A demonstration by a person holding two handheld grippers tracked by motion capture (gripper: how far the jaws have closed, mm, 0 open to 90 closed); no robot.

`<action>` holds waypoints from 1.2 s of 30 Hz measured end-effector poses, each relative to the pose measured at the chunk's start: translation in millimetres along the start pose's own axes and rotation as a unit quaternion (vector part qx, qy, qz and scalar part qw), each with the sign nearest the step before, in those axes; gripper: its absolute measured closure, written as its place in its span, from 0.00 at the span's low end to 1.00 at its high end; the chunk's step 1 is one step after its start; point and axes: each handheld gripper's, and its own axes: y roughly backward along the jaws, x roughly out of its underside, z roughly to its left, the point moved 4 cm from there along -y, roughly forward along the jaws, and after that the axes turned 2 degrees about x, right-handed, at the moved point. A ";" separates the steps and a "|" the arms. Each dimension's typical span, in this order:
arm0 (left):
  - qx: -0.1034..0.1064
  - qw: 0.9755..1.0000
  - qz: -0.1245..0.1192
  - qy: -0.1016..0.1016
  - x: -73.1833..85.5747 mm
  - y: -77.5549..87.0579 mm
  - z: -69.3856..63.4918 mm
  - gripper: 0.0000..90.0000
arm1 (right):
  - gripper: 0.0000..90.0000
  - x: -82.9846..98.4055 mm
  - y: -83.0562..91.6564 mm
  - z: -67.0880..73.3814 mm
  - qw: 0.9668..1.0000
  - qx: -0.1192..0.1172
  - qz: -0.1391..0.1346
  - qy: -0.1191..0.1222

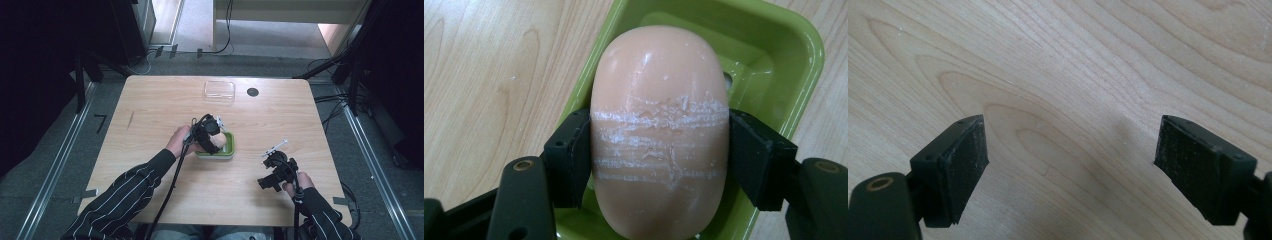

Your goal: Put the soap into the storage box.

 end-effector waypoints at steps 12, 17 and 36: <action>-0.002 1.000 -0.005 0.000 -0.6 1.0 -1.4 0.33 | 0.16 -0.1 -0.1 -0.3 1.000 0.001 0.000 0.001; -0.008 1.000 -0.011 -0.001 -1.0 2.9 -1.4 0.29 | 0.16 -0.1 0.1 -0.2 1.000 0.001 -0.002 -0.001; -0.008 1.000 -0.011 0.017 3.2 24.6 0.1 0.07 | 0.16 0.2 1.2 -0.2 1.000 0.000 -0.001 0.000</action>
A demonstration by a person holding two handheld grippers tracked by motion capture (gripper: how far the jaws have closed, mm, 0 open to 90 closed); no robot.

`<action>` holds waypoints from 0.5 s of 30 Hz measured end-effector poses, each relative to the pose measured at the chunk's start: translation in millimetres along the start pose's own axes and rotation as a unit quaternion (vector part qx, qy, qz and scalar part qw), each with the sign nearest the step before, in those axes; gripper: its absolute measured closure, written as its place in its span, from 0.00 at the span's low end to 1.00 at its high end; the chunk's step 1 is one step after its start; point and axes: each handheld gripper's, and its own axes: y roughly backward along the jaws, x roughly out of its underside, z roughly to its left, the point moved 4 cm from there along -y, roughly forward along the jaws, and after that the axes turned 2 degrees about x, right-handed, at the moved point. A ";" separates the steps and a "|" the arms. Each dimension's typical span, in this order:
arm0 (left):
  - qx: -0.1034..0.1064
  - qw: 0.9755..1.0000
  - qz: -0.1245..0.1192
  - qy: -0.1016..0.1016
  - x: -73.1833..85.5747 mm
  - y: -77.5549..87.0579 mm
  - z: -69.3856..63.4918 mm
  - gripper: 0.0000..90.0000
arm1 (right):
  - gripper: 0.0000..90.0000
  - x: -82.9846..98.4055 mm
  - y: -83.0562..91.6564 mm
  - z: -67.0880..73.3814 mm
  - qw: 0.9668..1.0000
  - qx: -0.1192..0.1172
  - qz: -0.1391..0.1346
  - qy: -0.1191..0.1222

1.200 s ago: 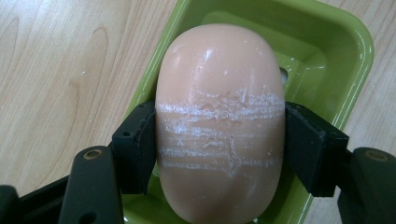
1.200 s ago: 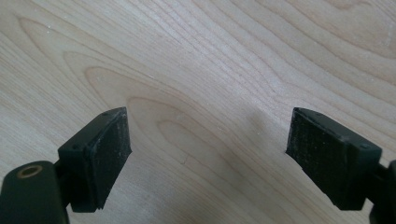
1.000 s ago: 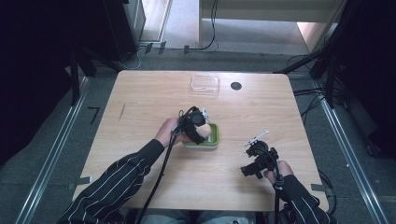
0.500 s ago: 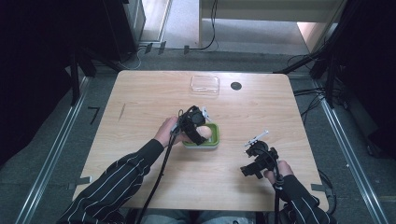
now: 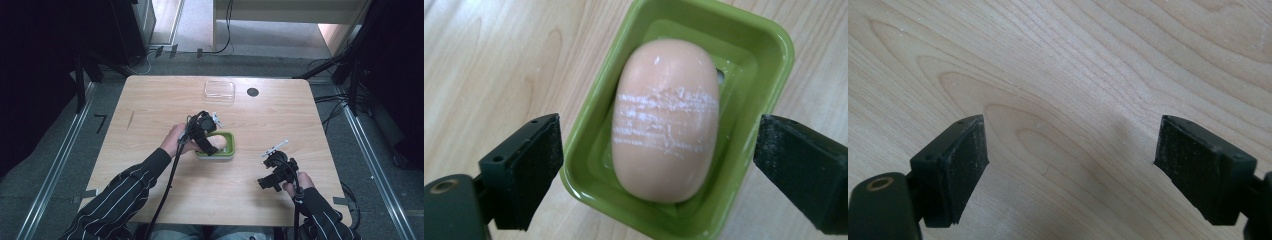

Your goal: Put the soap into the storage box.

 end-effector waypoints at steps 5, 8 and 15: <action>0.003 1.000 0.014 0.009 8.2 5.8 -0.2 0.06 | 0.16 0.0 0.1 0.0 1.000 -0.001 0.000 -0.001; 0.000 1.000 0.018 0.013 10.9 7.2 -0.3 0.05 | 0.16 -0.1 0.1 0.2 1.000 -0.002 0.000 0.000; 0.002 0.999 0.026 0.026 23.7 15.8 -1.0 0.04 | 0.16 -0.3 0.5 0.3 1.000 -0.002 -0.001 0.001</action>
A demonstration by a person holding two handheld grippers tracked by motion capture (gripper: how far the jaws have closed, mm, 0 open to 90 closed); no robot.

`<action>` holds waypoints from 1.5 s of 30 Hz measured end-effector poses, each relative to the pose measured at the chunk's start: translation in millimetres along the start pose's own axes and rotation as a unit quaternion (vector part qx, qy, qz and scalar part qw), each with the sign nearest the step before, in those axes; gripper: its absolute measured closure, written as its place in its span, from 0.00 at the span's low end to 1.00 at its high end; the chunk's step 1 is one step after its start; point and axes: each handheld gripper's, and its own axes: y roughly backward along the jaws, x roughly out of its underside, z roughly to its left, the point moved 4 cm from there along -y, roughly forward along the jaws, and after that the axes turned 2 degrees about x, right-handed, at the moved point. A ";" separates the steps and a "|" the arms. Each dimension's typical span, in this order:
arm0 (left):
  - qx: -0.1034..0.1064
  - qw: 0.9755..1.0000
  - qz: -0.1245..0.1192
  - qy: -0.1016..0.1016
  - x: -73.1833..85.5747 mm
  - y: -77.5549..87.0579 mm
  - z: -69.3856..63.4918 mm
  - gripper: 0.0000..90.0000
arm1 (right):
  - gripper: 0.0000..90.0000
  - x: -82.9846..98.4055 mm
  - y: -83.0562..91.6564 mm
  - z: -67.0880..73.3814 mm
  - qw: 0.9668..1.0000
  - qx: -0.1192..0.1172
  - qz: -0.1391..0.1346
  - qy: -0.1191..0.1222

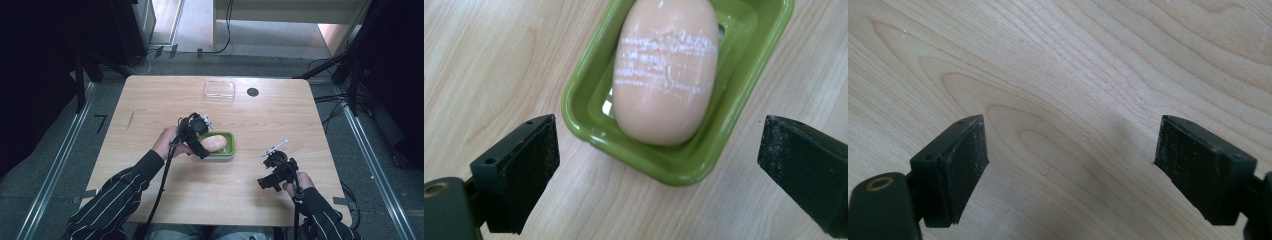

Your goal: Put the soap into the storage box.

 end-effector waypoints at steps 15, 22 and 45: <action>0.000 1.000 0.014 0.015 26.2 8.3 -8.2 0.04 | 0.16 0.2 0.8 0.6 1.000 -0.001 -0.001 -0.001; 0.000 1.000 0.021 0.015 38.7 11.0 -12.6 0.04 | 0.16 0.3 1.1 0.9 1.000 -0.001 -0.002 0.000; 0.007 0.998 0.048 0.044 103.3 14.1 -24.7 0.04 | 0.16 1.6 0.6 2.0 1.000 -0.002 0.001 0.005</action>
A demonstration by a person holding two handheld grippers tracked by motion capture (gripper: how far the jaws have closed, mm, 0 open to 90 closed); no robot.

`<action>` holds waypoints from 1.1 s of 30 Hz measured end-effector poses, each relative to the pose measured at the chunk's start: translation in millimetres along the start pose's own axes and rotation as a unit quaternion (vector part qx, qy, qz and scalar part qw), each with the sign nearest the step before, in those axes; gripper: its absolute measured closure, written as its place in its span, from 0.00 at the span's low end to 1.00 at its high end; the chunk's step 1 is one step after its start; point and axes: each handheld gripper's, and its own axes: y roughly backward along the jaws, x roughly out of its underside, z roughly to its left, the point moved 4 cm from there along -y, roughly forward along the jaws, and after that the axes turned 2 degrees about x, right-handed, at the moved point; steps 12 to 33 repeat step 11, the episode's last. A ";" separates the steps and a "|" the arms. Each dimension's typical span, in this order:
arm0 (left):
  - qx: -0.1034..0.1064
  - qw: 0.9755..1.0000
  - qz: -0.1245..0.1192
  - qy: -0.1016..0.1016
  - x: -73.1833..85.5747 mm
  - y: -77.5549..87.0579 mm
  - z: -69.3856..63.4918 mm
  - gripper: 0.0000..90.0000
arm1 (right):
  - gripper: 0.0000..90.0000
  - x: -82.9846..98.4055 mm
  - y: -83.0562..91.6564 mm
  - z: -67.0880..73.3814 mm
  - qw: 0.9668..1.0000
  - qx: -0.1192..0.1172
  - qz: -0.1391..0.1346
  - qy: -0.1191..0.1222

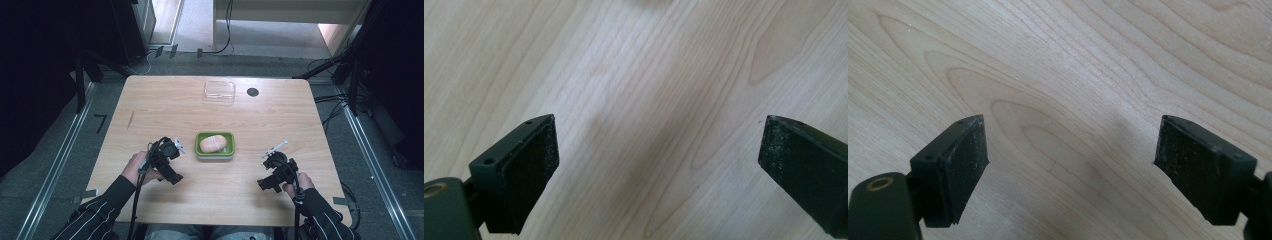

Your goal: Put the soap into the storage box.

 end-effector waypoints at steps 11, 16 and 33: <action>-0.008 1.000 0.005 0.001 14.1 2.4 -6.2 0.04 | 0.16 1.0 0.5 -0.5 1.000 0.002 -0.002 0.002; -0.008 1.000 0.005 0.001 14.1 2.4 -6.2 0.04 | 0.16 1.0 0.5 -0.5 1.000 0.002 -0.002 0.002; -0.008 1.000 0.005 0.001 14.1 2.4 -6.2 0.04 | 0.16 1.0 0.5 -0.5 1.000 0.002 -0.002 0.002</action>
